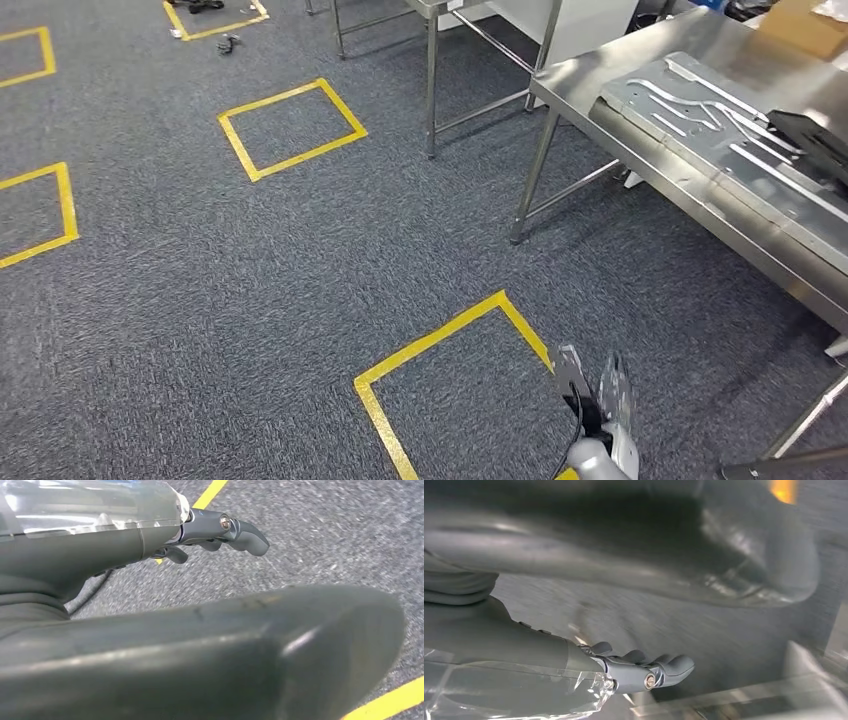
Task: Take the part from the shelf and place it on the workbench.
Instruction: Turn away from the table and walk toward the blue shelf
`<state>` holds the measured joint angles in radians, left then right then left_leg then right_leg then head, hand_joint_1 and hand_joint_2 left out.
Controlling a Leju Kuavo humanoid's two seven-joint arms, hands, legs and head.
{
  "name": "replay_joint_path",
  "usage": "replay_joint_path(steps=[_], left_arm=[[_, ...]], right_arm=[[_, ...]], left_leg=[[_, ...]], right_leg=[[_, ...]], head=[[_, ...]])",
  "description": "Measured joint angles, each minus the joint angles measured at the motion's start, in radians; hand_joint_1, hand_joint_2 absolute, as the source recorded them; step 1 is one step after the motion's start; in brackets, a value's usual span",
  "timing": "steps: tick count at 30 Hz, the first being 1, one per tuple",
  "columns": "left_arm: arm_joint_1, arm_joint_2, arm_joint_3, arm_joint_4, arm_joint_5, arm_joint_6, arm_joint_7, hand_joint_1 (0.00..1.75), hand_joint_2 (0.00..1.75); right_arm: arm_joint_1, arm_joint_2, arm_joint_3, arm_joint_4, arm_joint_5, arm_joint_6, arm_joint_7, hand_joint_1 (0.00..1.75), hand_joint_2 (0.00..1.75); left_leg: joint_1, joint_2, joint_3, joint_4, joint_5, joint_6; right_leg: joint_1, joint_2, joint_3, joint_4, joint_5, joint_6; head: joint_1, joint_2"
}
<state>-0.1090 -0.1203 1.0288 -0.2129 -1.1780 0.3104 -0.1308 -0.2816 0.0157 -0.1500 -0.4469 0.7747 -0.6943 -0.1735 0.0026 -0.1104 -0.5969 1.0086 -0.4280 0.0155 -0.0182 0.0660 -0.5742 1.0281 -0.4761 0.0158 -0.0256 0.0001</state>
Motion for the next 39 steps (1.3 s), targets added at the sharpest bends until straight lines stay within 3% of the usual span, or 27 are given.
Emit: replay_joint_path(steps=[1, 3, 5, 7, 9, 10, 11, 12, 14, 16, 18, 19, 20, 22, 24, 25, 26, 27, 29, 31, 33, 34, 35, 37, 39], left_arm=[[0.001, 0.001, 0.000, 0.000, 0.001, 0.002, 0.000, 0.00, 0.00], [0.009, 0.004, 0.002, 0.000, 0.004, 0.006, 0.000, 0.00, 0.00], [0.017, 0.007, 0.004, 0.000, 0.008, 0.010, -0.001, 0.00, 0.00], [0.017, 0.009, 0.005, 0.000, 0.009, 0.011, -0.002, 0.00, 0.00], [0.017, 0.009, 0.005, 0.000, 0.009, 0.011, -0.004, 0.00, 0.00], [0.018, 0.009, 0.005, 0.000, 0.008, 0.011, -0.004, 0.00, 0.00], [0.019, 0.010, 0.005, 0.000, 0.007, 0.011, -0.004, 0.00, 0.00], [0.019, 0.010, 0.005, 0.000, 0.004, 0.012, -0.004, 0.00, 0.00], [0.016, 0.012, 0.005, 0.000, 0.000, 0.012, -0.004, 0.00, 0.00], [0.014, 0.014, 0.005, 0.000, -0.002, 0.012, -0.004, 0.00, 0.00], [0.018, 0.014, 0.005, 0.000, -0.002, 0.013, -0.003, 0.00, 0.00], [0.020, 0.015, 0.005, 0.000, -0.002, 0.013, -0.003, 0.00, 0.00], [0.021, 0.015, 0.005, 0.000, -0.002, 0.013, -0.002, 0.00, 0.00], [0.016, 0.016, 0.005, 0.000, -0.002, 0.013, -0.002, 0.00, 0.00], [0.014, 0.016, 0.005, 0.000, -0.002, 0.013, -0.002, 0.00, 0.00], [0.015, 0.016, 0.005, 0.000, -0.002, 0.013, -0.001, 0.00, 0.00], [0.017, 0.016, 0.005, 0.000, -0.002, 0.013, -0.001, 0.00, 0.00], [0.018, 0.016, 0.005, 0.000, -0.003, 0.013, -0.001, 0.00, 0.00], [0.017, 0.016, 0.005, 0.000, -0.006, 0.013, 0.002, 0.00, 0.00], [0.013, 0.016, 0.004, 0.000, -0.014, 0.013, 0.009, 0.00, 0.00], [0.014, 0.016, 0.003, 0.000, -0.020, 0.013, 0.018, 0.00, 0.00], [0.017, 0.017, 0.003, 0.000, -0.022, 0.013, 0.021, 0.00, 0.00], [0.018, 0.017, 0.003, 0.000, -0.023, 0.013, 0.023, 0.00, 0.00], [0.016, 0.018, 0.003, 0.000, -0.023, 0.013, 0.024, 0.00, 0.87], [0.012, 0.017, 0.002, 0.000, -0.023, 0.013, 0.026, 0.00, 1.75]], right_arm=[[0.005, -0.003, -0.018, 0.029, 0.006, 0.003, 0.035, 0.00, 0.00], [0.019, -0.006, -0.047, 0.075, 0.013, 0.014, 0.100, 0.00, 0.00], [0.034, -0.010, -0.069, 0.109, 0.017, 0.022, 0.138, 0.00, 0.00], [0.050, -0.016, -0.084, 0.134, 0.018, 0.025, 0.152, 0.00, 0.00], [0.063, -0.020, -0.096, 0.154, 0.017, 0.030, 0.174, 0.00, 0.00], [0.068, -0.022, -0.102, 0.163, 0.015, 0.034, 0.190, 0.00, 0.00], [0.074, -0.022, -0.110, 0.171, 0.011, 0.039, 0.206, 0.00, 0.00], [0.081, -0.022, -0.118, 0.177, 0.006, 0.044, 0.220, 0.00, 0.00], [0.098, -0.022, -0.135, 0.188, -0.006, 0.054, 0.238, 0.00, 0.00], [0.112, -0.024, -0.151, 0.198, -0.012, 0.060, 0.245, 0.00, 0.00], [0.117, -0.025, -0.161, 0.204, -0.015, 0.063, 0.248, 0.00, 0.00], [0.118, -0.025, -0.164, 0.206, -0.014, 0.064, 0.248, 0.00, 0.00], [0.119, -0.025, -0.167, 0.208, -0.014, 0.064, 0.248, 0.00, 0.00], [0.125, -0.027, -0.174, 0.212, -0.013, 0.064, 0.250, 0.00, 0.00], [0.132, -0.029, -0.181, 0.218, -0.014, 0.064, 0.253, 0.00, 0.00], [0.135, -0.029, -0.183, 0.220, -0.014, 0.066, 0.256, 0.00, 0.00], [0.136, -0.030, -0.184, 0.222, -0.014, 0.070, 0.259, 0.00, 0.00], [0.137, -0.030, -0.186, 0.223, -0.014, 0.079, 0.262, 0.00, 0.00], [0.137, -0.030, -0.189, 0.226, -0.014, 0.112, 0.270, 0.00, 0.00], [0.138, -0.029, -0.193, 0.230, -0.014, 0.156, 0.284, 0.00, 0.00], [0.139, -0.026, -0.195, 0.233, -0.014, 0.193, 0.300, 0.00, 0.00], [0.139, -0.023, -0.197, 0.234, -0.014, 0.207, 0.306, 0.00, 0.00], [0.140, -0.020, -0.198, 0.234, -0.015, 0.219, 0.311, 0.00, 0.00], [0.146, -0.016, -0.201, 0.236, -0.016, 0.237, 0.319, 0.00, 0.00], [0.155, -0.014, -0.204, 0.239, -0.017, 0.247, 0.326, 0.00, 0.00]], left_leg=[[0.000, -0.010, -0.003, 0.000, 0.001, -0.006], [0.001, -0.019, -0.008, 0.001, 0.001, -0.017], [-0.001, 0.026, -0.027, 0.043, -0.028, -0.026], [0.000, 0.084, -0.080, 0.163, -0.096, -0.033], [0.003, 0.100, -0.128, 0.278, -0.145, -0.038], [0.004, 0.103, -0.129, 0.289, -0.144, -0.038], [0.004, 0.107, -0.109, 0.260, -0.125, -0.037], [0.003, 0.118, -0.071, 0.197, -0.096, -0.032], [-0.007, 0.165, 0.011, 0.056, -0.053, -0.018], [-0.016, 0.188, 0.041, -0.005, -0.042, -0.007], [-0.014, 0.165, 0.040, -0.012, -0.036, 0.001], [-0.011, 0.155, 0.042, -0.017, -0.032, 0.006], [-0.008, 0.144, 0.045, -0.023, -0.027, 0.011], [-0.005, 0.119, 0.046, -0.028, -0.020, 0.019], [-0.005, 0.089, 0.042, -0.025, -0.018, 0.021], [-0.005, 0.074, 0.041, -0.023, -0.018, 0.021], [-0.004, 0.059, 0.040, -0.019, -0.018, 0.019], [-0.003, 0.045, 0.040, -0.015, -0.019, 0.017], [-0.002, 0.017, 0.035, -0.004, -0.023, 0.008], [-0.001, -0.006, 0.025, 0.003, -0.022, -0.005], [0.001, -0.028, 0.017, 0.001, -0.018, -0.018], [0.001, -0.021, 0.012, 0.007, -0.021, -0.023], [0.000, 0.002, 0.002, 0.026, -0.034, -0.028], [-0.001, 0.068, -0.043, 0.123, -0.090, -0.035], [0.003, 0.097, -0.100, 0.245, -0.144, -0.042]], right_leg=[[0.001, 0.003, 0.003, -0.008, -0.003, -0.003], [0.001, -0.022, 0.005, -0.010, 0.000, -0.014], [-0.002, -0.045, 0.009, -0.017, 0.003, -0.029], [0.001, -0.072, 0.010, -0.020, 0.003, -0.038], [0.005, -0.100, 0.009, -0.019, 0.001, -0.041], [0.006, -0.114, 0.009, -0.019, 0.000, -0.041], [0.007, -0.127, 0.010, -0.019, -0.001, -0.040], [0.008, -0.141, 0.012, -0.019, -0.002, -0.039], [0.012, -0.166, 0.017, -0.018, -0.006, -0.033], [0.016, -0.189, 0.020, -0.017, -0.010, -0.024], [0.016, -0.205, 0.023, -0.016, -0.012, -0.015], [0.014, -0.193, 0.023, -0.009, -0.020, -0.010], [0.012, -0.167, 0.016, 0.013, -0.038, -0.005], [0.007, -0.099, -0.027, 0.118, -0.101, 0.001], [0.005, -0.072, -0.083, 0.238, -0.150, 0.005], [0.004, -0.069, -0.095, 0.259, -0.147, 0.006], [0.003, -0.067, -0.088, 0.241, -0.124, 0.007], [0.001, -0.062, -0.064, 0.189, -0.087, 0.007], [-0.006, -0.017, -0.005, 0.060, -0.031, 0.006], [-0.007, 0.014, 0.019, 0.002, -0.019, 0.000], [-0.005, -0.006, 0.019, -0.001, -0.017, -0.011], [-0.005, -0.018, 0.020, -0.004, -0.015, -0.019], [-0.006, -0.031, 0.021, -0.008, -0.013, -0.027], [-0.002, -0.060, 0.023, -0.011, -0.012, -0.038], [0.003, -0.092, 0.023, -0.011, -0.014, -0.044]], head=[[0.000, 0.000], [0.000, 0.000], [-0.004, 0.000], [-0.007, 0.000], [-0.008, 0.000], [-0.008, 0.000], [-0.008, 0.000], [-0.008, 0.000], [-0.007, 0.000], [-0.007, 0.000], [-0.006, 0.000], [-0.006, 0.000], [-0.006, 0.000], [-0.004, 0.000], [-0.003, 0.000], [-0.003, 0.000], [-0.003, 0.000], [-0.003, 0.000], [-0.003, 0.000], [-0.004, 0.000], [-0.004, 0.000], [-0.004, 0.000], [-0.005, 0.000], [-0.007, 0.000], [-0.008, 0.000]])
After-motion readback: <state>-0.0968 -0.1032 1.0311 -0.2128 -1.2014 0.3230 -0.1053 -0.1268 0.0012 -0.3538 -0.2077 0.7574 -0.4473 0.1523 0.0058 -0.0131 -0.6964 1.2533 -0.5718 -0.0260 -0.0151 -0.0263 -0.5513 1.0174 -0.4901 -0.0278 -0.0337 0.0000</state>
